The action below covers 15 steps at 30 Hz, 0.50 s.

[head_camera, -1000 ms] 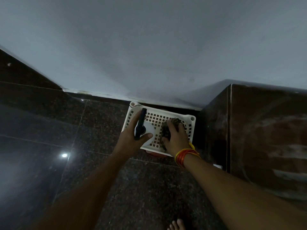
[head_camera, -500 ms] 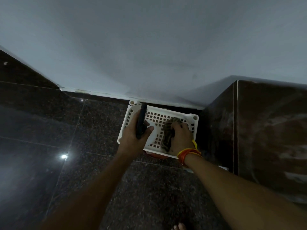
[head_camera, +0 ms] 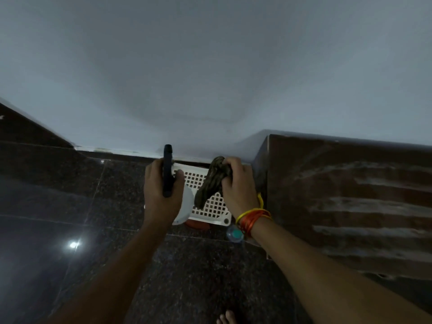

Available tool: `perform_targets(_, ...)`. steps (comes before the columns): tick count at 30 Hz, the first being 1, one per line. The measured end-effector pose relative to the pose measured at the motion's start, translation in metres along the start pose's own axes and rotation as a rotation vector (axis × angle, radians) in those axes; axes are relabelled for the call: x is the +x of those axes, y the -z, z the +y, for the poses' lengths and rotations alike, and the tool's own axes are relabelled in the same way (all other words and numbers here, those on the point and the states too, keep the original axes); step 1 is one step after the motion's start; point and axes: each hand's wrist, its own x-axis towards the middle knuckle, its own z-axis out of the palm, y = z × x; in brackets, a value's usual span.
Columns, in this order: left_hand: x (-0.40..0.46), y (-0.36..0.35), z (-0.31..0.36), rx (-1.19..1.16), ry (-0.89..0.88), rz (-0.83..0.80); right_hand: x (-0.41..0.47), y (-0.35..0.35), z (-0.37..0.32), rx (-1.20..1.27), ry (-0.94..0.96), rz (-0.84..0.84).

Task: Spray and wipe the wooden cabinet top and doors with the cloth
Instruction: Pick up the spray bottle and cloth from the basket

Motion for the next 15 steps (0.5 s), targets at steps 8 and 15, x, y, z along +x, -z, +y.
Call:
perform_targets(8, -0.059, -0.032, 0.079, -0.119, 0.031, -0.049, -0.032, 0.114, 0.0, 0.27, -0.003, 0.1)
perform_targets(15, -0.11, -0.08, 0.132, -0.122, 0.073, -0.087, -0.057, 0.201, 0.038, 0.531, -0.176, 0.219)
